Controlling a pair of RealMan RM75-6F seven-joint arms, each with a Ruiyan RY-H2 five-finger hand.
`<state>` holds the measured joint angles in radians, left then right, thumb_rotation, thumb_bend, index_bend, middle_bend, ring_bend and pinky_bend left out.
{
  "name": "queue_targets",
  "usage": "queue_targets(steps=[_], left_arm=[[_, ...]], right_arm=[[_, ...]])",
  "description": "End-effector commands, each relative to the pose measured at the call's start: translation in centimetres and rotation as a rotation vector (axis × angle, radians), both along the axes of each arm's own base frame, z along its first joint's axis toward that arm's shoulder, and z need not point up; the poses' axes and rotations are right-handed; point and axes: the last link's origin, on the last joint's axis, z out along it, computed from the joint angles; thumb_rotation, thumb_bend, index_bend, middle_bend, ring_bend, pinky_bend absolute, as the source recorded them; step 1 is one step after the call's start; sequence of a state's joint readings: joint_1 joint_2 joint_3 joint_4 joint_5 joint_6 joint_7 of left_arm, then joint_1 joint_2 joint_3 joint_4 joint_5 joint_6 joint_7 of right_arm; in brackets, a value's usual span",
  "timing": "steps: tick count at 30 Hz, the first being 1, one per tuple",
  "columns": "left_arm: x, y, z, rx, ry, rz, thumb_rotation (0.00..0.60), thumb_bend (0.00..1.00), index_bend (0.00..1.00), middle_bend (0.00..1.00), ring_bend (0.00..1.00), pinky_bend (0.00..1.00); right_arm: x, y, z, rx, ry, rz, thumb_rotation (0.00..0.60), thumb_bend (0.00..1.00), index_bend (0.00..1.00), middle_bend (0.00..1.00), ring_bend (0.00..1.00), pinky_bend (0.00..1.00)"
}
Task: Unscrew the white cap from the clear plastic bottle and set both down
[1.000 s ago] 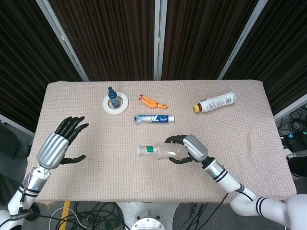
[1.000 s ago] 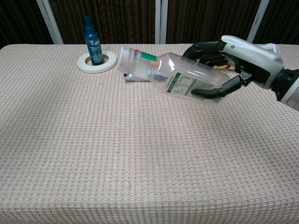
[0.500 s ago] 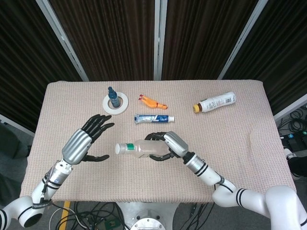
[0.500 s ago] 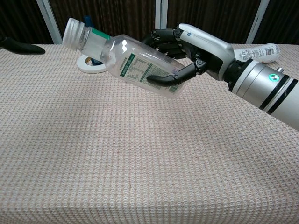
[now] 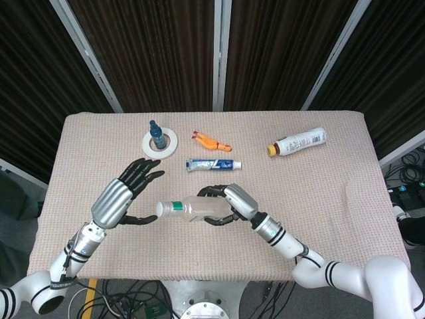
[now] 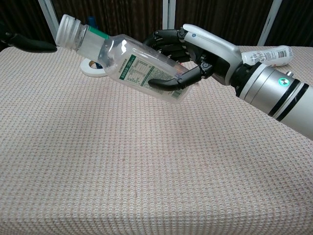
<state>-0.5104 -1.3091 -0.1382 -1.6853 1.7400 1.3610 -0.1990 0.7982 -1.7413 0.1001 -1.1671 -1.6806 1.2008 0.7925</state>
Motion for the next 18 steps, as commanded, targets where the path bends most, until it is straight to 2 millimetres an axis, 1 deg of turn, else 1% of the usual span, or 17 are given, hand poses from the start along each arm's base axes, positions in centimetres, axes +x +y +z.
queue_targets(steps=[1,18], left_arm=[[0.17,-0.04,0.03,0.001,-0.008,-0.004,0.600,0.00,0.12,0.00,0.00,0.00],[0.89,-0.44,0.41,-0.019,-0.076,-0.035,0.600,0.00,0.12,0.00,0.00,0.00]], right_arm=[[0.05,0.06,-0.05,0.000,0.004,0.002,0.600,0.41,0.71,0.58,0.45,0.54],[0.80,0.15,-0.70,0.016,0.005,0.010,0.600,0.41,0.71,0.58,0.45,0.54]])
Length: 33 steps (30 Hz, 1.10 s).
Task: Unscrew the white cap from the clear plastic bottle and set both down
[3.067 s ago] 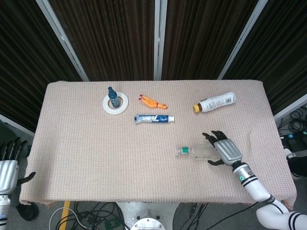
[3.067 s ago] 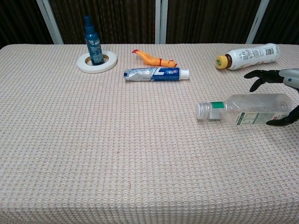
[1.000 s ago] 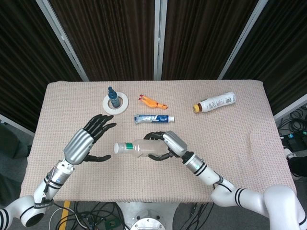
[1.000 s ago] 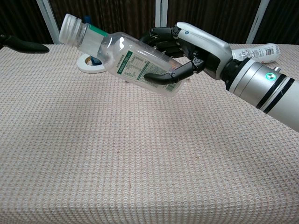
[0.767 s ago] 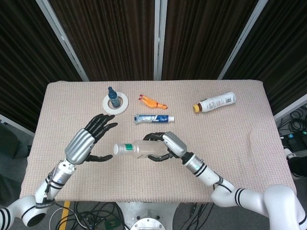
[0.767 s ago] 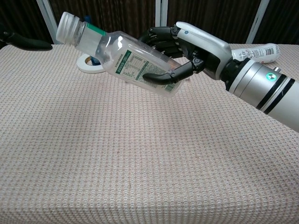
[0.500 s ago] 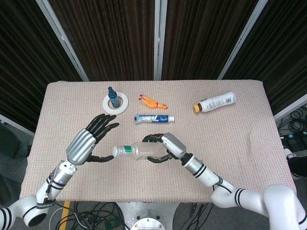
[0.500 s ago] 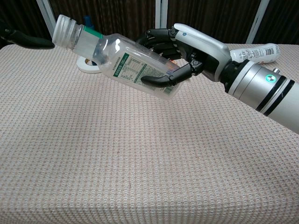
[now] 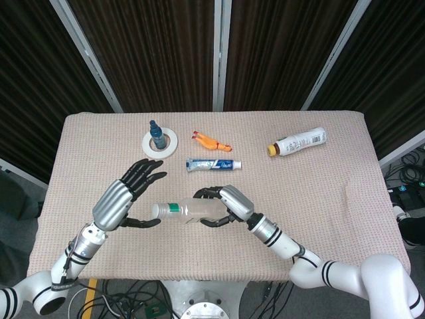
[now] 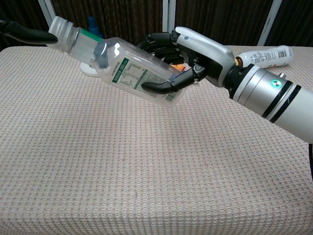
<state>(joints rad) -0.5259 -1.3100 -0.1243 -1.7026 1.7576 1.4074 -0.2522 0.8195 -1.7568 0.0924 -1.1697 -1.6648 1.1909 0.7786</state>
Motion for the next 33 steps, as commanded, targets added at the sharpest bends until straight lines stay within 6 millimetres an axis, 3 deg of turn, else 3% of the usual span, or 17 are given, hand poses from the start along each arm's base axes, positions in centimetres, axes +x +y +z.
queue_targets(steps=[1,33], left_arm=[[-0.04,-0.04,0.10,0.004,0.000,0.001,0.600,0.00,0.12,0.00,0.00,0.00],[0.14,-0.56,0.30,0.017,-0.021,-0.018,0.600,0.00,0.12,0.00,0.00,0.00]], right_arm=[[0.07,-0.03,0.01,0.000,-0.001,0.002,0.600,0.41,0.71,0.58,0.45,0.54],[0.23,-0.04,0.81,0.006,-0.033,0.003,0.600,0.41,0.71,0.58,0.45,0.54]])
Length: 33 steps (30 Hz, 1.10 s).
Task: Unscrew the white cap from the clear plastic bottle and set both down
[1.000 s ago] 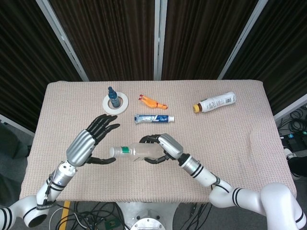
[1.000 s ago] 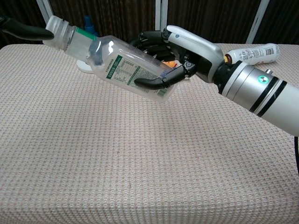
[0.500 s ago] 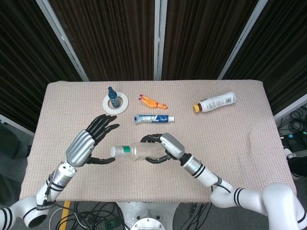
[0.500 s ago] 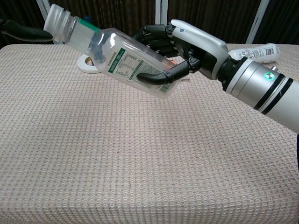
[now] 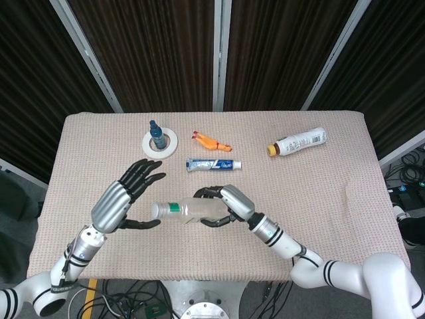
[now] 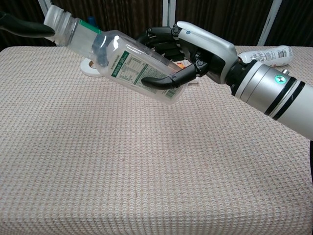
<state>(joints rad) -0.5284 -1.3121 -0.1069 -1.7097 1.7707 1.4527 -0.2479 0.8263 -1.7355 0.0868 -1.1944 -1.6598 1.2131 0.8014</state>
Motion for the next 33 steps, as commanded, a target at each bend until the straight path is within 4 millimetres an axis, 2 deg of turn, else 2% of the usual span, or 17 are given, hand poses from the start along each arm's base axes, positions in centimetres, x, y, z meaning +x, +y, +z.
queue_targets(steps=[1,33], left_arm=[[-0.13,-0.08,0.00,0.000,0.005,0.002,0.600,0.00,0.12,0.00,0.00,0.00],[0.23,-0.01,0.29,0.026,0.011,-0.005,0.600,0.00,0.12,0.00,0.00,0.00]], right_arm=[[-0.01,-0.01,0.11,-0.002,-0.004,0.000,0.600,0.41,0.71,0.58,0.45,0.54],[0.00,0.19,0.29,0.006,-0.009,0.016,0.600,0.41,0.71,0.58,0.45,0.54]])
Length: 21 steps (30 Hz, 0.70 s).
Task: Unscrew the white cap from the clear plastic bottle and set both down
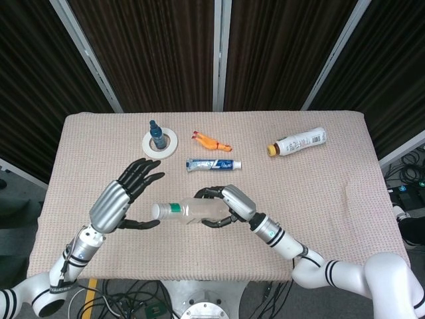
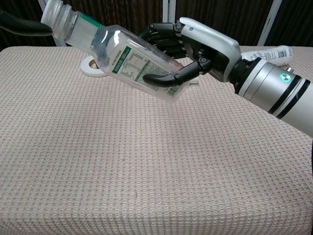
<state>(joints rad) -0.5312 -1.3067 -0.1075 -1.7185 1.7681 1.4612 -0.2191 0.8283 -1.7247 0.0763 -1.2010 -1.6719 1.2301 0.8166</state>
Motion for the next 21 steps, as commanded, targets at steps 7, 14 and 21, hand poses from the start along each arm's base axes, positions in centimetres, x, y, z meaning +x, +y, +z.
queue_targets(steps=[7,14,21], left_arm=[[-0.2,-0.2,0.0,-0.005,0.006,-0.002,0.600,0.00,0.12,0.00,0.00,0.00],[-1.6,-0.7,-0.3,-0.008,0.057,0.025,0.600,0.00,0.25,0.00,0.00,0.00],[-1.7,-0.7,-0.1,-0.025,0.043,0.026,0.600,0.11,0.31,0.00,0.00,0.00]], right_arm=[[0.0,-0.2,0.1,-0.005,0.001,-0.001,0.600,0.41,0.71,0.58,0.45,0.54],[-0.6,0.0,0.5,-0.001,-0.022,-0.015,0.600,0.41,0.71,0.58,0.45,0.54],[-0.8,-0.1,0.6,0.005,-0.027,-0.021,0.600,0.41,0.71,0.58,0.45,0.54]])
